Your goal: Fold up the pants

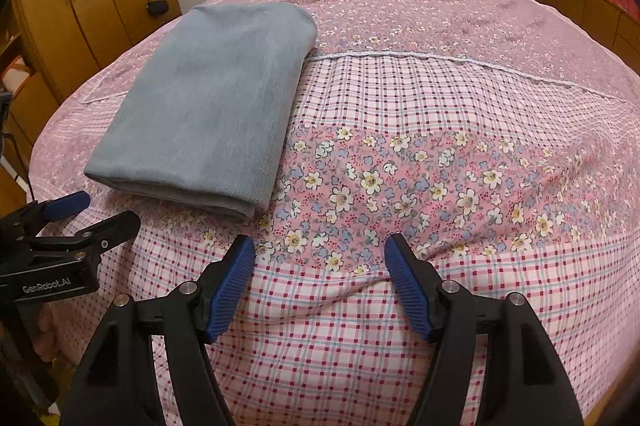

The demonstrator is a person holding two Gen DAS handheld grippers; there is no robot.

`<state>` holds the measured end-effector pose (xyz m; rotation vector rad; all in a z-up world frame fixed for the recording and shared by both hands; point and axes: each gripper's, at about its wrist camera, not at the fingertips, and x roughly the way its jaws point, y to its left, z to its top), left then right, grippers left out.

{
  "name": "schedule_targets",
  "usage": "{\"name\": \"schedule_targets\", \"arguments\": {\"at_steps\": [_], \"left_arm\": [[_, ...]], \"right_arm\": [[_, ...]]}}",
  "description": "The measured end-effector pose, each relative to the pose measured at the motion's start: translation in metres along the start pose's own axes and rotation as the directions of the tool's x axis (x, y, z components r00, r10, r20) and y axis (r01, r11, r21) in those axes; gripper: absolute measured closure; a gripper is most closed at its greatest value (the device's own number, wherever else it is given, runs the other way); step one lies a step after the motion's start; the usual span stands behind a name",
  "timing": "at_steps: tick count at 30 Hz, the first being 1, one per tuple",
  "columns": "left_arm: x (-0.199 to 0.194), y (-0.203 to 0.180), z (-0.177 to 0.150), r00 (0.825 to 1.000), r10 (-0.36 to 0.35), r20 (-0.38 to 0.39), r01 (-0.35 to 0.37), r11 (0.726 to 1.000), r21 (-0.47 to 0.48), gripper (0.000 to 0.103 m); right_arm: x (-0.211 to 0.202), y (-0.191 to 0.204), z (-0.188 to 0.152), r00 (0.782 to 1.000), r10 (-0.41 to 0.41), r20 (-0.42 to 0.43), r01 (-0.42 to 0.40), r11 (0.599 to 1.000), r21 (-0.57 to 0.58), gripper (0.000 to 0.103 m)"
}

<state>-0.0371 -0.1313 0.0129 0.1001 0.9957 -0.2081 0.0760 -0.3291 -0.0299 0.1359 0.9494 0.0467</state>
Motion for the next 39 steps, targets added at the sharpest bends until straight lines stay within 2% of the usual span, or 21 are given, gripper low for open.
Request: {"name": "schedule_targets", "arguments": {"at_steps": [39], "left_arm": [[-0.0013,0.0034,-0.0002,1.0,0.0,0.004,0.0,1.0,0.0,0.004]], "right_arm": [[-0.0004,-0.0001,-0.0011,1.0,0.003,-0.001,-0.003,1.0,0.003,0.033]]}}
